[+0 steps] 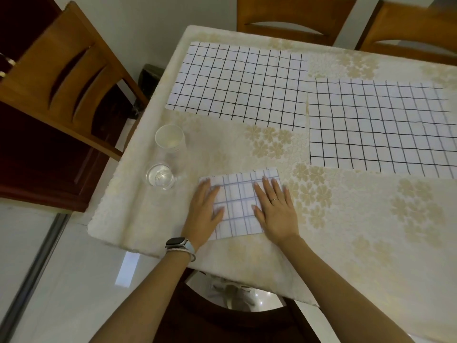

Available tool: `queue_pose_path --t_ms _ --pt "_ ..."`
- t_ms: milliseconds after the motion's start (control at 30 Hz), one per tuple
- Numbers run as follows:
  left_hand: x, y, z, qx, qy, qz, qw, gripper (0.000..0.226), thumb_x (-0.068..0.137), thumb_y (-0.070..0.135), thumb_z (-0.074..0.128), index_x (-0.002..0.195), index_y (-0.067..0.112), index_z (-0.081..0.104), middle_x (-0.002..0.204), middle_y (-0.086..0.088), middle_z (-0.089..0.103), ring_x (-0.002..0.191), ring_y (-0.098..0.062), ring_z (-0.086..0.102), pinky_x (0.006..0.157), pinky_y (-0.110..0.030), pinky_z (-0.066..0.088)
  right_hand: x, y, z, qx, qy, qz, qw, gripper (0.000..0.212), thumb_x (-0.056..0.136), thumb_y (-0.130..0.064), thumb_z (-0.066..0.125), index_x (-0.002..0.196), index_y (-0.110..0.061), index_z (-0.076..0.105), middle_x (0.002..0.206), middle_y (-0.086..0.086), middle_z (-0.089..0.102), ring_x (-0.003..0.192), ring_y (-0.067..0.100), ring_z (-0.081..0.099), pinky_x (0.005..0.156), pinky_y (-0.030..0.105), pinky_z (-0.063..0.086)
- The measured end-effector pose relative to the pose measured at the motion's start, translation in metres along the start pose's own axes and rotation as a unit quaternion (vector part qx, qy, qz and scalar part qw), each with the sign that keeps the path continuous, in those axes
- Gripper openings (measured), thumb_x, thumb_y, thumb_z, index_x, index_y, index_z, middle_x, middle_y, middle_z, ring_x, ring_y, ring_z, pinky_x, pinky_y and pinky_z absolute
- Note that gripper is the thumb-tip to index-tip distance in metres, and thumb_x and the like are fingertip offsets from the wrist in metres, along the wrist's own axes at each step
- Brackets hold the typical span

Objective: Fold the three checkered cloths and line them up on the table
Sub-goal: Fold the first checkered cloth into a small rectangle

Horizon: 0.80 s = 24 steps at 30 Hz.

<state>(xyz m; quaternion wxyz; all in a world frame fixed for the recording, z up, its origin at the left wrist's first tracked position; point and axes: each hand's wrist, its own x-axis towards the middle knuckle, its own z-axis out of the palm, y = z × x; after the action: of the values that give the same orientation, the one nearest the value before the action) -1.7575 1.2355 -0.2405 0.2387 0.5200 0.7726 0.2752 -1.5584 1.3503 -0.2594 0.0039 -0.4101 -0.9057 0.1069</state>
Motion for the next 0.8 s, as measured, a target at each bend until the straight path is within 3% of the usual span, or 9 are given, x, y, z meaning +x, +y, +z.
queue_pose_path --t_ms 100,167,300,400,533,800 --pt "-0.014 0.009 -0.011 -0.065 0.083 -0.071 0.992 0.049 0.095 0.011 0.059 0.141 0.014 0.044 0.147 -0.005 0.036 0.136 -0.010 0.026 0.117 -0.033 0.025 -0.006 -0.013 -0.008 0.049 0.027 0.007 0.998 0.052 0.103 -0.038 0.036 0.153 -0.022 0.029 0.162 0.003 0.019 0.151 0.022 0.013 0.123 0.042 0.003" --pt "-0.024 0.013 -0.013 -0.103 0.113 -0.140 0.978 0.040 0.095 0.010 0.058 0.134 0.013 0.049 0.128 0.000 0.045 0.124 -0.016 0.039 0.110 -0.038 0.036 -0.013 -0.022 -0.011 0.071 0.035 -0.010 0.997 0.050 0.104 -0.035 0.038 0.152 -0.025 0.030 0.162 0.002 0.021 0.151 0.021 0.013 0.123 0.040 0.003" --pt "-0.039 0.014 -0.010 -0.131 0.109 -0.268 0.948 0.036 0.094 0.017 0.060 0.128 0.009 0.052 0.121 -0.008 0.049 0.114 -0.027 0.050 0.104 -0.042 0.043 -0.027 -0.034 -0.004 0.079 0.019 -0.036 0.996 0.050 0.103 -0.034 0.035 0.153 -0.027 0.028 0.162 0.001 0.019 0.151 0.022 0.013 0.123 0.041 0.005" --pt "-0.044 0.016 -0.007 -0.149 0.101 -0.293 0.939 0.029 0.093 0.016 0.061 0.121 0.009 0.055 0.111 -0.006 0.053 0.107 -0.026 0.053 0.099 -0.040 0.045 -0.035 -0.033 0.007 0.072 -0.004 -0.017 0.997 0.051 0.103 -0.040 0.026 0.153 -0.030 0.023 0.163 0.001 0.016 0.151 0.025 0.014 0.122 0.041 0.003" --pt "-0.045 0.026 -0.008 -0.178 0.089 -0.317 0.927 0.019 0.094 0.017 0.060 0.112 0.012 0.056 0.104 0.000 0.060 0.094 -0.016 0.057 0.081 -0.026 0.044 -0.039 -0.031 0.012 0.052 -0.022 -0.015 0.998 0.054 0.103 -0.044 0.021 0.155 -0.032 0.013 0.164 0.001 0.009 0.151 0.023 0.007 0.122 0.041 0.001" --pt "-0.037 0.035 -0.008 -0.187 0.066 -0.344 0.918 0.022 0.096 0.024 0.059 0.110 0.008 0.061 0.097 0.000 0.061 0.092 -0.019 0.059 0.076 -0.025 0.043 -0.040 -0.030 0.011 0.055 -0.033 -0.011 0.998 0.055 0.102 -0.045 0.021 0.155 -0.033 0.012 0.164 -0.001 0.006 0.152 0.023 0.005 0.123 0.042 0.002"
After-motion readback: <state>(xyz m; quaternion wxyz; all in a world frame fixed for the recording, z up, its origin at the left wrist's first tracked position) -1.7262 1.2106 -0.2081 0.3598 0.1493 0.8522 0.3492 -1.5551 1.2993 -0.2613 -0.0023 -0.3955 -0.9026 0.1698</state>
